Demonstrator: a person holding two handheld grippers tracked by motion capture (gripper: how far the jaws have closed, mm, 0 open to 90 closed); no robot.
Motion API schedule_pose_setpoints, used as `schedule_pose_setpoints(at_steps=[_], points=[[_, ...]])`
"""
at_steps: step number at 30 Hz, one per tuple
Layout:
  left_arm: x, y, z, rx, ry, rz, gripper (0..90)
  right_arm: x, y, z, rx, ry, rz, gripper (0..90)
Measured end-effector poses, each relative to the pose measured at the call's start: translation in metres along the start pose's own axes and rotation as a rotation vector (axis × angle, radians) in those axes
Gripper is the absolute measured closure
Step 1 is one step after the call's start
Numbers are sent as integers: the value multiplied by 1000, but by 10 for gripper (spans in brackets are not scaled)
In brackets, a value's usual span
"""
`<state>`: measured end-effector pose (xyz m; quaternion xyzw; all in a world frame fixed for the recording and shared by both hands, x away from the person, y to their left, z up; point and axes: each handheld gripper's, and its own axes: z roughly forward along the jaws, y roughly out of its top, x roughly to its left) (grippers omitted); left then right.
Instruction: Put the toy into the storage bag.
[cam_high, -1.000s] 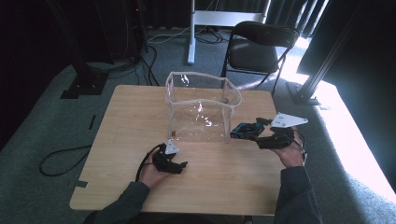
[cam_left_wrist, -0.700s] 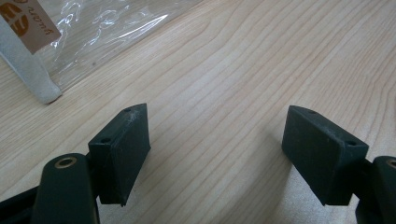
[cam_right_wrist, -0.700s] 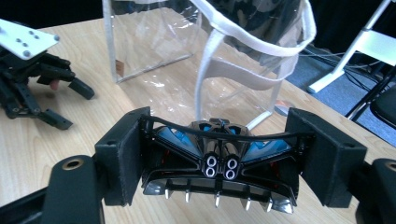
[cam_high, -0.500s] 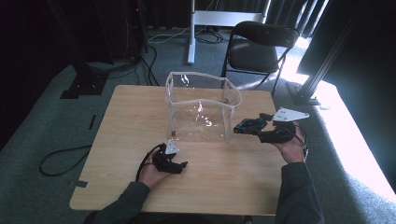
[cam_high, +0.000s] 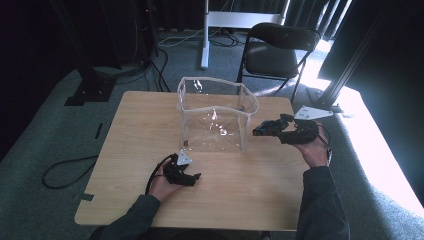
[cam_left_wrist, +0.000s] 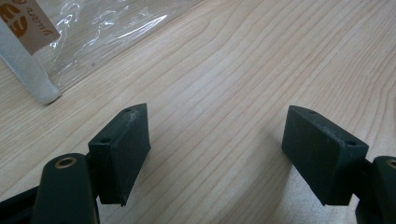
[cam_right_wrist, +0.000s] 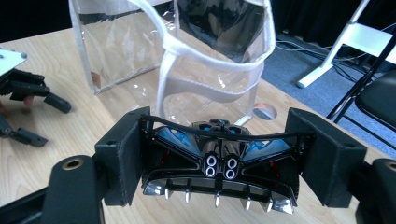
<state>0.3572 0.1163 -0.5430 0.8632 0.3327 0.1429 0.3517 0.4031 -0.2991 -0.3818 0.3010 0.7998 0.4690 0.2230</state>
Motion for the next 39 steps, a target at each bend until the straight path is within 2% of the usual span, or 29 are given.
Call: schedule_pose_setpoints(at_steps=[23, 28, 39], points=[[0, 0, 0, -1, 1, -1, 239, -22, 23, 2, 5, -8, 7, 245], [0, 0, 0, -2, 1, -1, 239, -26, 28, 1, -2, 12, 14, 245], [-1, 0, 0, -2, 1, 0, 239, -32, 39, -4, -19, -14, 7, 245]])
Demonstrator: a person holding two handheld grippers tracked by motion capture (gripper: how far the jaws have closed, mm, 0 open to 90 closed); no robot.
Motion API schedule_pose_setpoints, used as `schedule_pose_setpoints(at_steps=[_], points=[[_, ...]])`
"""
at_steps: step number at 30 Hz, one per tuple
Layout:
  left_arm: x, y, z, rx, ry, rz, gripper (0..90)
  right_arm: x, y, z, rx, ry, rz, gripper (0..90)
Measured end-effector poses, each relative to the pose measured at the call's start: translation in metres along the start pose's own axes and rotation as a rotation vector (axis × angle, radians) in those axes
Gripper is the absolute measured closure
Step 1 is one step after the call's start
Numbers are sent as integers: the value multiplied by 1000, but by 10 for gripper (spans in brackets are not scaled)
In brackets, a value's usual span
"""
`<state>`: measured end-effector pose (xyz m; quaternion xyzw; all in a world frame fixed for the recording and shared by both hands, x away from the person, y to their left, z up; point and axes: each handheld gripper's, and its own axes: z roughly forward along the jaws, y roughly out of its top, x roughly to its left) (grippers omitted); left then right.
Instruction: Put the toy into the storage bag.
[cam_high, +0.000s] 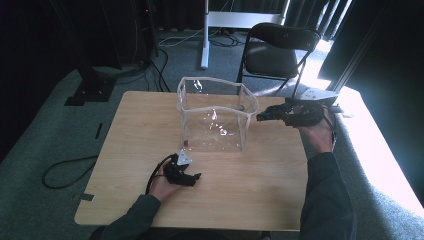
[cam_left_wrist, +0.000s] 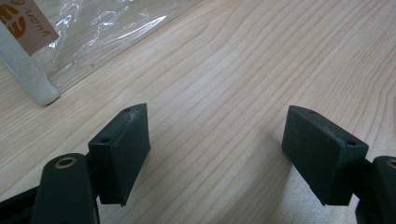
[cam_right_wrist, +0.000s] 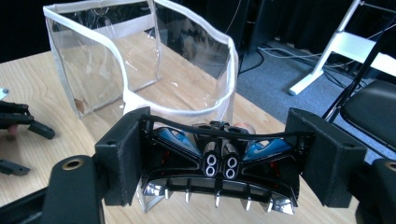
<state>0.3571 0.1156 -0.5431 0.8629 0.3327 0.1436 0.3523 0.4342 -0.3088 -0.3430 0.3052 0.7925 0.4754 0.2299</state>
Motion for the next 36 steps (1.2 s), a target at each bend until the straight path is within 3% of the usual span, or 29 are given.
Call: schedule_pose_setpoints(at_steps=[19, 36], points=[[0, 0, 0, -1, -1, 1, 239, -6, 30, -15, -27, -24, -37, 246], [-1, 0, 0, -2, -1, 1, 239, -3, 49, -1, -36, 9, -62, 245]])
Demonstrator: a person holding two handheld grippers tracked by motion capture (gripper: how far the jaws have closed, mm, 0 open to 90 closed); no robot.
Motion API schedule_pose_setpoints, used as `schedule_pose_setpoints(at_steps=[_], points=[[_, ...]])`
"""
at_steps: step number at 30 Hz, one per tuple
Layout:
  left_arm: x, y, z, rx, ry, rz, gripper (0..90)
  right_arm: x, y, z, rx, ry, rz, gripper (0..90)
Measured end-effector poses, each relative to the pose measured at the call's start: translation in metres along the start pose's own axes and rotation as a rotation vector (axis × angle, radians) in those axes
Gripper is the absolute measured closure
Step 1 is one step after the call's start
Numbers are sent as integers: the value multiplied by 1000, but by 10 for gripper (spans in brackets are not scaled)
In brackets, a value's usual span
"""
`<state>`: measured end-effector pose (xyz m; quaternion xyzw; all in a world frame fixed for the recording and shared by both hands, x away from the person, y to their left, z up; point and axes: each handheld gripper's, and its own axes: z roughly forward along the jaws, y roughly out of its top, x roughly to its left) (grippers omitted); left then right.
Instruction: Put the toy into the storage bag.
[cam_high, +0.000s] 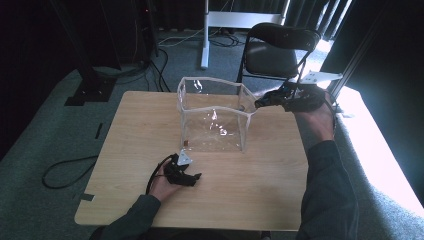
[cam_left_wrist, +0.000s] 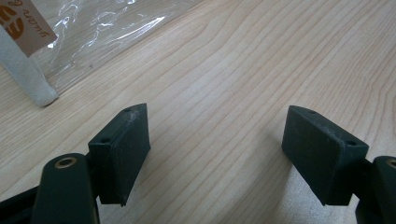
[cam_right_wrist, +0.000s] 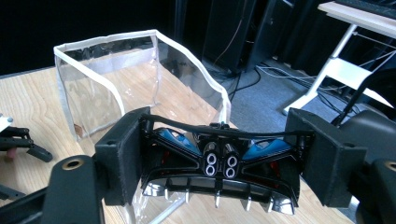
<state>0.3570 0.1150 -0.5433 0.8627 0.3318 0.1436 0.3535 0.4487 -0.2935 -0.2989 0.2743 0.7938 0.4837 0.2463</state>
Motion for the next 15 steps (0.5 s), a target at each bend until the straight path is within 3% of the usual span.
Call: schedule_pose_setpoints(at_steps=[15], points=[[0, 0, 0, 2, 0, 0, 239, -1, 0, 22, 14, 110, -17, 246]])
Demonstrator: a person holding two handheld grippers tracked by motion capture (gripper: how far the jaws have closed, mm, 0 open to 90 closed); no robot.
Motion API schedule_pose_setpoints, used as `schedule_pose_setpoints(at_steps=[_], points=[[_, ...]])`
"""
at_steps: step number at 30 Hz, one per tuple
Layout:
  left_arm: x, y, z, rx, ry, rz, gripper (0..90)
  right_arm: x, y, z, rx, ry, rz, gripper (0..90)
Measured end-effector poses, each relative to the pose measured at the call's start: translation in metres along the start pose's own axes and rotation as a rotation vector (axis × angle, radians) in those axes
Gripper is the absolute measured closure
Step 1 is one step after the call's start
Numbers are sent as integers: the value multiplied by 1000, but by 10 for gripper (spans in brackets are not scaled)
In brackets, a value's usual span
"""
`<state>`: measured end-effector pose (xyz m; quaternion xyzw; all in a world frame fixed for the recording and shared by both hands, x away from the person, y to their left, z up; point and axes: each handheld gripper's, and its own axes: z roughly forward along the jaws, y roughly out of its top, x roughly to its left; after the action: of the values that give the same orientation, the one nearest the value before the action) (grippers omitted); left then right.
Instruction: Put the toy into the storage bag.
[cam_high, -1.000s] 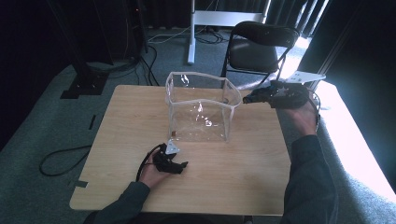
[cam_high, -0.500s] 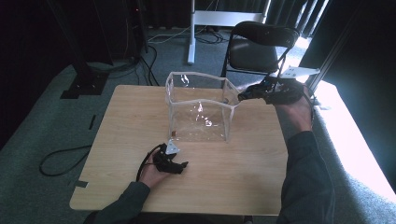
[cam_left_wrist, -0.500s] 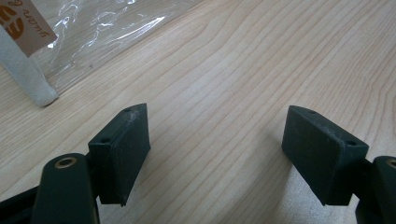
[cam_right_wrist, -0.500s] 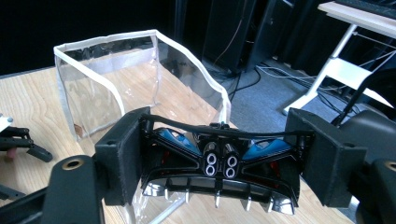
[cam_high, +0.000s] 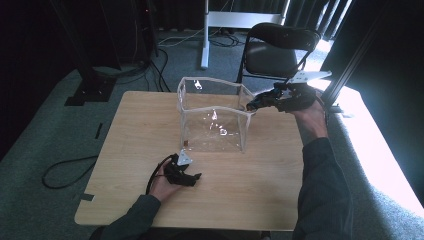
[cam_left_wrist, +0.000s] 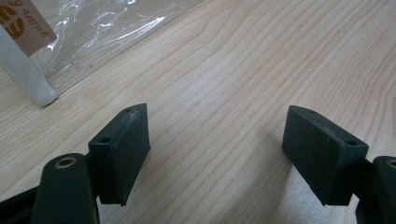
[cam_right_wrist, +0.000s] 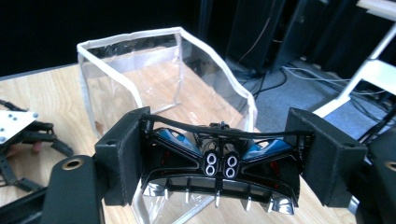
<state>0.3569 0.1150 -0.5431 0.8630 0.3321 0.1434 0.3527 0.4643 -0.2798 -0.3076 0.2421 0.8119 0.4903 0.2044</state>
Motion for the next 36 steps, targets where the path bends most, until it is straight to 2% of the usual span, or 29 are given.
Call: schedule_pose_setpoints(at_steps=[6, 12, 18, 36], points=[[0, 0, 0, -2, 0, 1, 239, 0, -3, 13, 32, 36, -5, 245], [0, 0, 0, -2, 0, 1, 239, -4, -8, 26, 53, 56, 19, 245], [0, 0, 0, 0, 0, 3, 239, -7, -12, 35, 66, 61, 28, 245], [0, 0, 0, 0, -2, 2, 239, -13, -27, 62, 85, 75, 97, 245]])
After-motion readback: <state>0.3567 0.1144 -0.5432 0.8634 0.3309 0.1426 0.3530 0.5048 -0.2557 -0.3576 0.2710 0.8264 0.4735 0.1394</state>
